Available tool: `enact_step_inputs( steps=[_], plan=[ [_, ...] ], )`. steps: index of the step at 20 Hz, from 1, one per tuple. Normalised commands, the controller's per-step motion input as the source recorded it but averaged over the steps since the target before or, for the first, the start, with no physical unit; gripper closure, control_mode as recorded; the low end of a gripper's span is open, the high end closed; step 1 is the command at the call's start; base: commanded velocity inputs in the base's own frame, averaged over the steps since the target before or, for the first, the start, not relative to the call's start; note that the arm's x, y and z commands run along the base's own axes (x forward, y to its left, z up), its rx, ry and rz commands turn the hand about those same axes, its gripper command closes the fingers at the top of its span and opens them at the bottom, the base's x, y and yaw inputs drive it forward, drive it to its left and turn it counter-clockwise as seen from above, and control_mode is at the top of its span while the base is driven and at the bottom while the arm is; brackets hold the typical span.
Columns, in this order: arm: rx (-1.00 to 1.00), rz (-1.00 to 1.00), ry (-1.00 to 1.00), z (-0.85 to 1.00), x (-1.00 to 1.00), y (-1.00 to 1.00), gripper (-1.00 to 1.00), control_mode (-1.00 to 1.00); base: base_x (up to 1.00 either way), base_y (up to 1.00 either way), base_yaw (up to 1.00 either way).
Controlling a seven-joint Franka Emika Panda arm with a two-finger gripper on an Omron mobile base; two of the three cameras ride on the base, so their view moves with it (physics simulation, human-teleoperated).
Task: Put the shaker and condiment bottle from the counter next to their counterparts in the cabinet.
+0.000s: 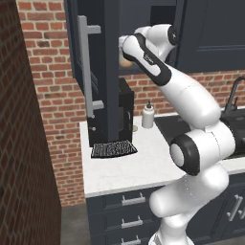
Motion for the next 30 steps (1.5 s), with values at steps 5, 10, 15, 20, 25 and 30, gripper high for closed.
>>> enact_step_inputs(
  steps=[5,10,15,20,25,30],
  plan=[
    [0.00,0.00,-0.02,0.00,0.38,0.16,1.00,-1.00,0.00,0.00,0.00],
    [0.00,0.00,-0.07,-0.01,0.25,0.02,1.00,-1.00,0.00,0.00,0.00],
    [0.00,0.00,-0.05,-0.01,0.08,0.00,1.00,-1.00,0.00,0.00,0.00],
    [0.00,0.00,-0.07,-0.15,0.00,0.00,1.00,-1.00,0.00,0.00,0.00],
    [0.00,0.00,-0.03,-0.09,0.04,0.00,1.00,-1.00,0.00,0.00,0.00],
    [0.00,0.00,-0.03,0.00,0.12,0.00,1.00,-1.00,0.00,0.00,0.00]
  ],
)
